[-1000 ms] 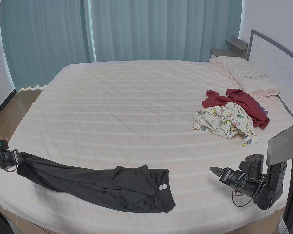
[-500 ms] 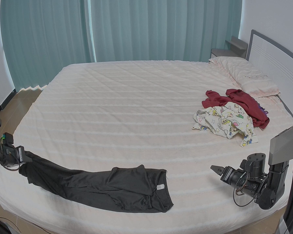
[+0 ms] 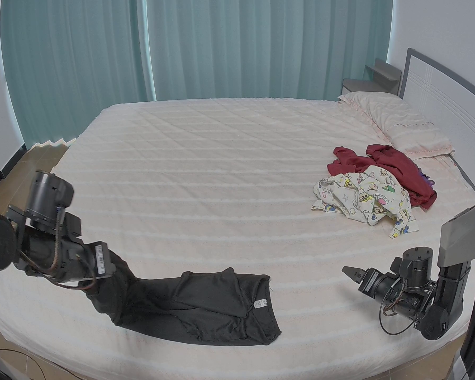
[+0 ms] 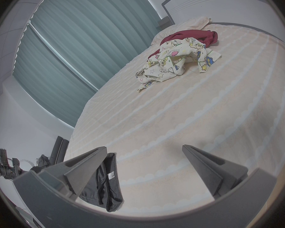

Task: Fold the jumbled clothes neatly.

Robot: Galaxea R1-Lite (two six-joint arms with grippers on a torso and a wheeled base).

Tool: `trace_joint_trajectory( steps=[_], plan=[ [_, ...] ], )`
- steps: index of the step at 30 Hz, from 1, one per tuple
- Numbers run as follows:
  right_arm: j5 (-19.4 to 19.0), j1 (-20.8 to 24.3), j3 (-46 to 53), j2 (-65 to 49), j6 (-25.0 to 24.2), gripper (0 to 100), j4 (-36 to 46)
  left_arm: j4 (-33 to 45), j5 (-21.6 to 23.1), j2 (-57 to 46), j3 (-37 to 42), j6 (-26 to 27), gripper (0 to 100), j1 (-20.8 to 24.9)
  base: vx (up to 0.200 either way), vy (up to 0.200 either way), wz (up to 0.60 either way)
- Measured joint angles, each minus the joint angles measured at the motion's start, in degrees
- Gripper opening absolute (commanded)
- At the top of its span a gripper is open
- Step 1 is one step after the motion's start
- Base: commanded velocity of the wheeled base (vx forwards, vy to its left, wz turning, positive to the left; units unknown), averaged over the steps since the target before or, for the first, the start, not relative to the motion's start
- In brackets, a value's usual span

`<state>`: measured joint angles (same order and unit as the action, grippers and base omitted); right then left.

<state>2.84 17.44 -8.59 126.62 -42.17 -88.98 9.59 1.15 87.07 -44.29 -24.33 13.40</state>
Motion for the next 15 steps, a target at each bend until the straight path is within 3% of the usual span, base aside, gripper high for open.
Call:
trace_joint_trajectory(
  steps=[5, 8, 15],
  plan=[
    [-0.02, 0.0, 0.09, -0.39, 0.0, 100, 0.0, -1.08, -7.49, 5.41, -3.45, -9.8, 0, 12.92, 0.0, 0.0, 0.0],
    [-0.02, 0.0, 0.11, -0.6, -0.01, 100, 0.0, -1.63, -9.59, 9.63, -6.49, -13.35, 0, 18.8, 0.0, 0.0, 0.0],
    [-0.06, -0.04, 0.09, -0.71, -0.01, 100, 0.0, -6.75, -11.04, 18.51, -12.87, -15.9, 0, 26.98, 0.0, 0.0, 0.0]
  ],
)
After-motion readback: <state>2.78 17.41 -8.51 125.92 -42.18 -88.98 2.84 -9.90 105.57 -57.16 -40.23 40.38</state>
